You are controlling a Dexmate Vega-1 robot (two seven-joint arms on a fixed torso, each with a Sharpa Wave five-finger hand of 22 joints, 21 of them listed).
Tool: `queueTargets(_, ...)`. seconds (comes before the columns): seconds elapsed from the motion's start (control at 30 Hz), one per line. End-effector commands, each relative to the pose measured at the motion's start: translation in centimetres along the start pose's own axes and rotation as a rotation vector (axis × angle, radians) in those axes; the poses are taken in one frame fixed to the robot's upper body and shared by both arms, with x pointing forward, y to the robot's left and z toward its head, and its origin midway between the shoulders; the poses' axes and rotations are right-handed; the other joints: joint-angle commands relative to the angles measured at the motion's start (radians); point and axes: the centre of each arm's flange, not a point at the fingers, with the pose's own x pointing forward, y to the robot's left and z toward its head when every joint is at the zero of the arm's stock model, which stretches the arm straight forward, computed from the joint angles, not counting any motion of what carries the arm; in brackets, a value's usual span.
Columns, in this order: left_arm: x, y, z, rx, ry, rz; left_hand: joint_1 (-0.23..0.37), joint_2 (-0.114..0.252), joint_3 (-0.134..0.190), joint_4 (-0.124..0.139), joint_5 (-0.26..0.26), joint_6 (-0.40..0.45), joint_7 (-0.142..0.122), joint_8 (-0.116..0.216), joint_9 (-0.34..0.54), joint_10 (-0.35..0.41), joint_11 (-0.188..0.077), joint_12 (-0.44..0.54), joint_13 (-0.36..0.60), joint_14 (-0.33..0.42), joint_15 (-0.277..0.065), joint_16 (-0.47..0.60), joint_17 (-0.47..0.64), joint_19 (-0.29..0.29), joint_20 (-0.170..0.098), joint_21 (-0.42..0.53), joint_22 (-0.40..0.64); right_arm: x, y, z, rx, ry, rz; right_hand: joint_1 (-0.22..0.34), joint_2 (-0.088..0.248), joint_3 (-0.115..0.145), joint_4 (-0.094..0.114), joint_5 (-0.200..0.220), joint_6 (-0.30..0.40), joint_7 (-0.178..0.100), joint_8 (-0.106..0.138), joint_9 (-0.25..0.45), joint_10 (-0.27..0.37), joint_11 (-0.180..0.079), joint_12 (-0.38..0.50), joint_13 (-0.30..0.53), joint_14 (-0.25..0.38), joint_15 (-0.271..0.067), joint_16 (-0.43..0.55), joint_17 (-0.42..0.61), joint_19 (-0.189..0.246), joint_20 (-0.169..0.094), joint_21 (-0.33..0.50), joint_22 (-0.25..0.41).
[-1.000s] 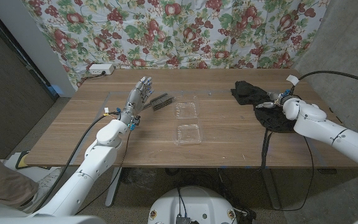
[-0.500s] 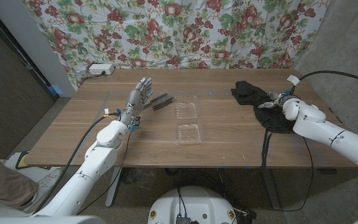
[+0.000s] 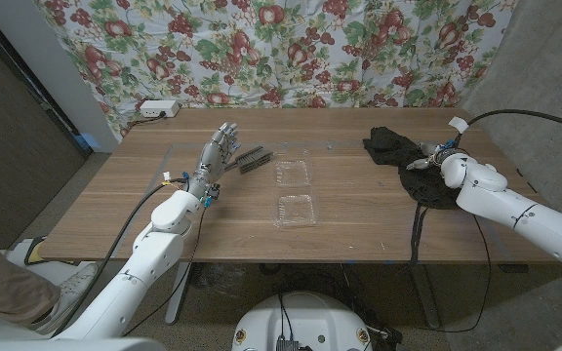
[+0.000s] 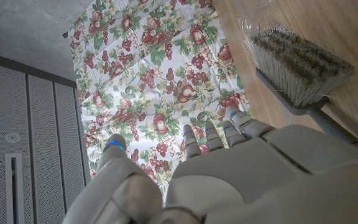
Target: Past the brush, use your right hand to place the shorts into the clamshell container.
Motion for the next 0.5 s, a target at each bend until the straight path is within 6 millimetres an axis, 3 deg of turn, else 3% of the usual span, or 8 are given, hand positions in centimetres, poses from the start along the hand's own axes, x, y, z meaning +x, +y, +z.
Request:
queueTargets(0.03, -0.03, 0.12, -0.16, -0.004, -0.001, 0.002, 0.002, 0.005, 0.000, -0.003, 0.002, 0.001, -0.005, 0.000, 0.002, 0.000, -0.003, 0.006, 0.006, -0.009, -0.056, 0.003, 0.002, 0.007, -0.028, -0.001, 0.003, 0.06, -0.05, 0.22, -0.001, 0.001, -0.024, 0.018, 0.003, 0.003, 0.006, -0.004, 0.023, 0.000, 0.004, 0.004, 0.035, -0.009, 0.034, 0.019, 0.037, -0.082, 0.012, 0.013, 0.162, -0.297, 0.011, 0.002)
queueTargets(0.23, 0.03, 0.12, -0.26, -0.007, -0.001, 0.002, 0.001, 0.005, -0.001, -0.003, 0.002, 0.001, -0.004, 0.000, 0.002, -0.001, -0.004, 0.006, 0.006, -0.010, -0.057, 0.003, 0.002, 0.007, -0.028, -0.001, 0.003, -0.01, -0.15, 0.26, -0.002, 0.001, -0.043, 0.060, 0.019, 0.013, 0.007, -0.006, 0.089, -0.012, 0.019, 0.010, 0.085, -0.022, 0.101, 0.060, 0.119, -0.116, 0.045, 0.048, 0.167, -0.317, 0.040, 0.006)
queueTargets(0.4, 0.03, 0.17, -0.30, -0.009, -0.002, 0.004, 0.000, 0.006, -0.002, -0.002, 0.002, 0.001, -0.005, -0.001, 0.002, 0.000, -0.002, 0.006, 0.006, -0.009, -0.058, 0.003, 0.002, 0.007, -0.029, -0.001, 0.003, 0.05, -0.13, 0.39, 0.001, 0.004, -0.039, 0.114, 0.022, 0.014, 0.005, -0.022, 0.188, -0.053, 0.056, 0.030, 0.140, -0.041, 0.172, 0.108, 0.182, -0.151, 0.110, 0.113, 0.163, -0.319, 0.068, 0.009)
queueTargets(0.5, 0.03, 0.20, -0.32, -0.010, -0.002, 0.005, -0.001, 0.006, -0.003, -0.002, 0.002, 0.002, -0.004, 0.000, 0.002, 0.000, -0.003, 0.006, 0.006, -0.009, -0.057, 0.003, 0.002, 0.006, -0.029, -0.001, 0.003, 0.09, -0.13, 0.49, 0.002, 0.003, -0.045, 0.144, 0.025, 0.017, 0.002, -0.030, 0.213, -0.060, 0.068, 0.043, 0.161, -0.053, 0.201, 0.130, 0.204, -0.165, 0.137, 0.140, 0.167, -0.321, 0.086, 0.013)
